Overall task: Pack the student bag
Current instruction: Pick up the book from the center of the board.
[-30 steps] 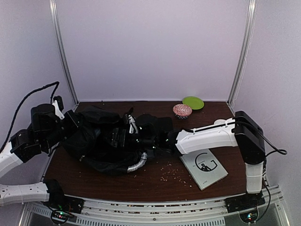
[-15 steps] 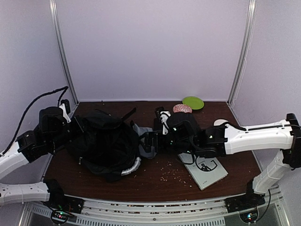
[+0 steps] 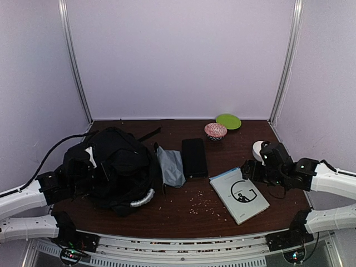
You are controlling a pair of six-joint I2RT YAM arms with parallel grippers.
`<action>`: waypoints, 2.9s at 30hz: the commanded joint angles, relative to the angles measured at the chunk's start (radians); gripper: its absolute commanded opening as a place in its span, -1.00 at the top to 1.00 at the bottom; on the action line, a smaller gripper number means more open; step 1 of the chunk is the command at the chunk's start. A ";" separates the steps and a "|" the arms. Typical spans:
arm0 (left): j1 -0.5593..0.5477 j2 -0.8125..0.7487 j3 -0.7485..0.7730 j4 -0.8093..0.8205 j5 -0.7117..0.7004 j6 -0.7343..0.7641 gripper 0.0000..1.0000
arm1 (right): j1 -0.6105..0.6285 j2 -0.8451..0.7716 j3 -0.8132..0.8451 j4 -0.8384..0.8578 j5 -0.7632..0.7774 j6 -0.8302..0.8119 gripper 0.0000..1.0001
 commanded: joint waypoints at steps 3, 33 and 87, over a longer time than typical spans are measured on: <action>-0.055 0.016 0.045 -0.027 -0.059 0.026 0.41 | -0.125 -0.099 -0.097 -0.153 -0.086 0.106 -0.99; -0.510 0.443 0.522 -0.017 -0.222 0.239 -0.94 | -0.161 -0.130 -0.313 0.001 -0.412 0.272 -0.95; -0.427 1.407 0.902 0.243 0.563 0.074 0.17 | 0.177 -0.215 -0.398 0.193 -0.385 0.539 -0.58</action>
